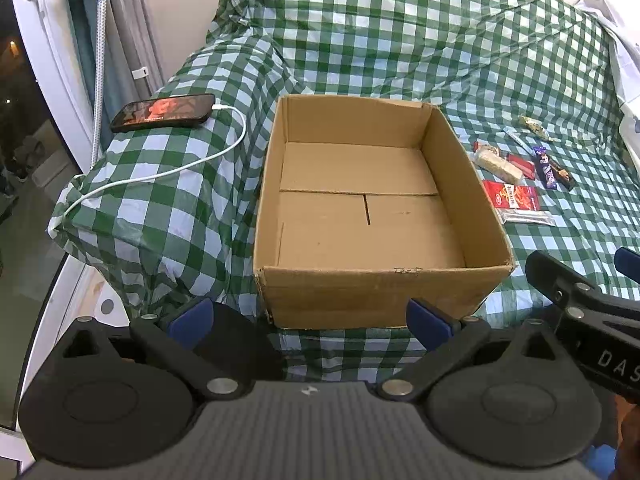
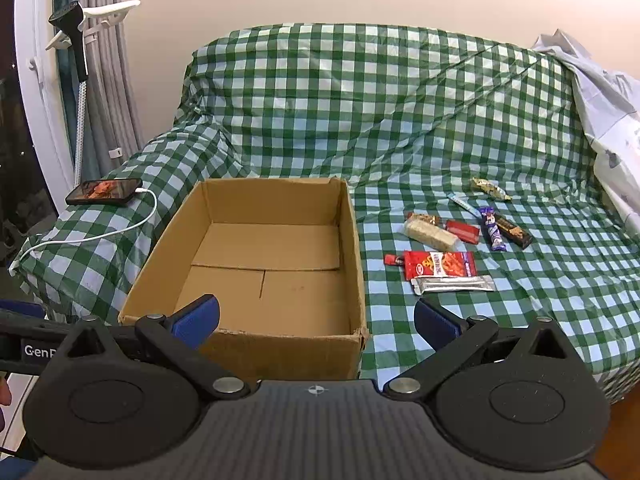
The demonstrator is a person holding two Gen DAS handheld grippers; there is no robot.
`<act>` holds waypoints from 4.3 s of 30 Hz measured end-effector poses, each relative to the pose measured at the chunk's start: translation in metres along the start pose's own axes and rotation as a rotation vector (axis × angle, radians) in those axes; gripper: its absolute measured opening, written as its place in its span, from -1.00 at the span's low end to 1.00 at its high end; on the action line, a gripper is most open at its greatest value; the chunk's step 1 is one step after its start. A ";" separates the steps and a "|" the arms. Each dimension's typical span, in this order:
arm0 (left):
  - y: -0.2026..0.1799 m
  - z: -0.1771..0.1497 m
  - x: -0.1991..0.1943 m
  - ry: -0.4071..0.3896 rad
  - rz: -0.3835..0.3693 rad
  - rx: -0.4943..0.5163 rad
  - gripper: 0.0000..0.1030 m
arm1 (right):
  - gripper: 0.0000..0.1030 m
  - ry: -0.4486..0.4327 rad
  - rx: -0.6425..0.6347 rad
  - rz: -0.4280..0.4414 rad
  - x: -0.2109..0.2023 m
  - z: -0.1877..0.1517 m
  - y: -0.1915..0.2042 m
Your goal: Organize snacks
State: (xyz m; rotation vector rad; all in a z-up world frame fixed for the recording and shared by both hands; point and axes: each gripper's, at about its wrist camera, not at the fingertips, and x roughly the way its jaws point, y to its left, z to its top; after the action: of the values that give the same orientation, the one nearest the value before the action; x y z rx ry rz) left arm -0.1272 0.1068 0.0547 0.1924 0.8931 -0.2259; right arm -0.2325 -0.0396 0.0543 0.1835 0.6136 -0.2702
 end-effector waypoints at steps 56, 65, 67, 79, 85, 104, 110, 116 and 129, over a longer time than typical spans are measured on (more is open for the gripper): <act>0.001 -0.009 0.028 0.062 0.010 0.059 0.99 | 0.99 0.103 0.108 0.052 0.038 -0.015 -0.017; -0.011 -0.008 0.036 0.090 0.025 0.095 0.99 | 0.99 0.105 0.165 0.020 0.046 -0.021 -0.040; -0.014 -0.006 0.039 0.099 0.030 0.104 0.99 | 0.99 0.100 0.178 0.010 0.049 -0.023 -0.046; -0.049 0.008 0.064 0.177 0.031 0.169 0.99 | 0.99 0.068 0.256 -0.127 0.080 -0.019 -0.118; -0.079 0.028 0.078 0.192 0.067 0.218 1.00 | 0.99 0.134 0.344 -0.204 0.131 -0.015 -0.172; -0.134 0.068 0.125 0.259 0.102 0.280 1.00 | 0.99 0.338 0.494 -0.337 0.356 0.005 -0.244; -0.141 0.076 0.133 0.261 0.104 0.286 1.00 | 0.99 0.326 0.340 -0.341 0.386 0.001 -0.233; -0.148 0.084 0.132 0.234 0.092 0.294 1.00 | 0.99 0.345 0.273 -0.337 0.369 -0.017 -0.258; -0.178 0.126 0.135 0.155 0.078 0.327 1.00 | 0.99 0.310 0.515 -0.163 0.332 -0.032 -0.306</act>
State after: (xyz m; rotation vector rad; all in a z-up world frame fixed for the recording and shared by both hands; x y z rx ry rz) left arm -0.0001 -0.1123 0.0130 0.5530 0.9968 -0.2866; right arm -0.0823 -0.3866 -0.1949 0.6821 0.8599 -0.5631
